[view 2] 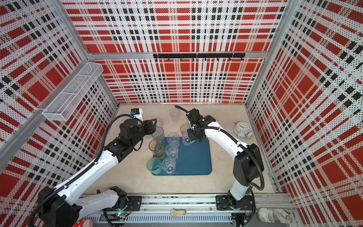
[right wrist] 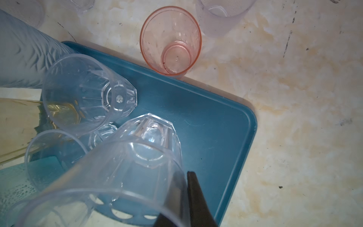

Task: Place the glasses into the tray
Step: Place the glass on the tray.

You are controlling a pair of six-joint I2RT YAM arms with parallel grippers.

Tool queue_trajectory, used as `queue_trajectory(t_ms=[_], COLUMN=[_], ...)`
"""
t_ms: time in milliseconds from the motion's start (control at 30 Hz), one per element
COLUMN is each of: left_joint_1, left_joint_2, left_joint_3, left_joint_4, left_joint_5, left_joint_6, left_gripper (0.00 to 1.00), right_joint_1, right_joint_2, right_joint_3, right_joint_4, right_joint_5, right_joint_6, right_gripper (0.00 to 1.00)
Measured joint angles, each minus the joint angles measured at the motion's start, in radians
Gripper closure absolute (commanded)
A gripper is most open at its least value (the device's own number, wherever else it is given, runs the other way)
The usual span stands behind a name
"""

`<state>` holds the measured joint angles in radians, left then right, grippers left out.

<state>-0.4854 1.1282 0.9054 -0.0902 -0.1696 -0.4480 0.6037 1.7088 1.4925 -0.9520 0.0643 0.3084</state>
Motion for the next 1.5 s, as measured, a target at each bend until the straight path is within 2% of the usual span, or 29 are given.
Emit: queue_trajectory(t_ms=[367,567,1233,1333,1500], left_joint_1=[-0.012,-0.012,-0.014,-0.014,0.0], left_joint_2=[-0.024,-0.024,-0.022,-0.022,-0.023], left_joint_3=[-0.05,-0.053,-0.053,-0.053,-0.053], left_joint_4=[0.009,0.014,0.015,0.014,0.006], left_joint_5=[-0.004,-0.003,-0.005,-0.012,-0.039], left_joint_6=[-0.012,-0.016,-0.018,-0.018,-0.016], left_gripper=[0.42,0.41,0.41,0.41,0.39], right_joint_1=[0.009,0.009,0.002,0.002,0.001], right_joint_2=[0.177,0.198,0.24,0.24,0.238], right_joint_3=[0.018,0.04,0.072,0.073,0.084], right_joint_4=[0.023,0.03,0.086,0.086,0.085], right_joint_5=[0.047,0.054,0.061,0.06,0.053], right_joint_6=[0.0,-0.001,-0.001,-0.001,-0.01], right_gripper=[0.86,0.82,0.85,0.81,0.63])
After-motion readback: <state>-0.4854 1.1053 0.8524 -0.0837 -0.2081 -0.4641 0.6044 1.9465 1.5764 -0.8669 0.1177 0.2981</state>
